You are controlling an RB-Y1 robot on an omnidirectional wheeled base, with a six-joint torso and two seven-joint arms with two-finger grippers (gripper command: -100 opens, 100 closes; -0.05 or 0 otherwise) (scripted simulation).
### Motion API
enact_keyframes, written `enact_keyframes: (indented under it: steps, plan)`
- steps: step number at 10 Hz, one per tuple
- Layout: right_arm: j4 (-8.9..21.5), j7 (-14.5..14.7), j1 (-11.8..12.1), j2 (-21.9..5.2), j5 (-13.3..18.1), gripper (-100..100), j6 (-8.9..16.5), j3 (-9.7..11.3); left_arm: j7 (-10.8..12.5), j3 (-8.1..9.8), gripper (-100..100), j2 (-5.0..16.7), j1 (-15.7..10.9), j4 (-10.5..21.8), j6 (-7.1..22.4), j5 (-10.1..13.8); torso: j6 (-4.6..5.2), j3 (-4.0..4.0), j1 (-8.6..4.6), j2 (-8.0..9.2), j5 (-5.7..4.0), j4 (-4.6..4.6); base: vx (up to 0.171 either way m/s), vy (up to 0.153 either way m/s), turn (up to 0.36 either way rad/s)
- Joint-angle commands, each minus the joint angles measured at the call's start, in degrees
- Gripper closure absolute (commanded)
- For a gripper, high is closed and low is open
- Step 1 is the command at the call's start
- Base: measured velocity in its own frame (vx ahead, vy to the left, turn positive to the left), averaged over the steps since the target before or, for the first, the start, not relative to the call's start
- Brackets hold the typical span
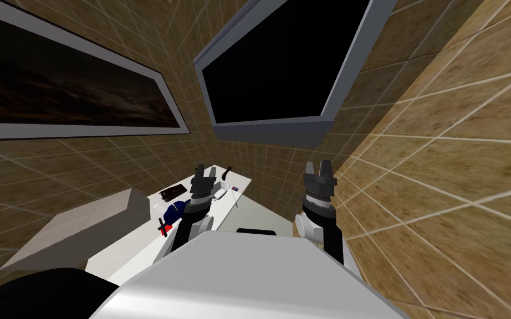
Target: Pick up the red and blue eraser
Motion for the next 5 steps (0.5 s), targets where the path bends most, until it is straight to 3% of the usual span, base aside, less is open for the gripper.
enact_keyframes:
  steps: [1,4,5]
  plan:
    - [0.0,0.0,0.0,0.0,0.0,0,0.0,0.0,-0.6,-0.34,-100,0.9,-0.7,1.1,1.6,0.2,0.0,0.0,0.0,0.0,0.0,0.0,-0.008,-0.007,-0.032]
    - [0.0,0.0,0.0,0.0,0.0,0,0.0,0.0,-2.2,-0.95,-100,2.4,-2.6,4.0,5.5,0.6,0.01,0.02,-0.02,0.04,-0.01,0.01,-0.013,-0.008,-0.035]
    - [0.0,0.0,0.0,0.0,0.0,0,0.0,0.0,-2.2,-0.95,-100,2.4,-2.6,4.0,5.6,0.6,0.01,0.02,-0.01,0.04,0.0,0.01,-0.007,-0.004,-0.012]
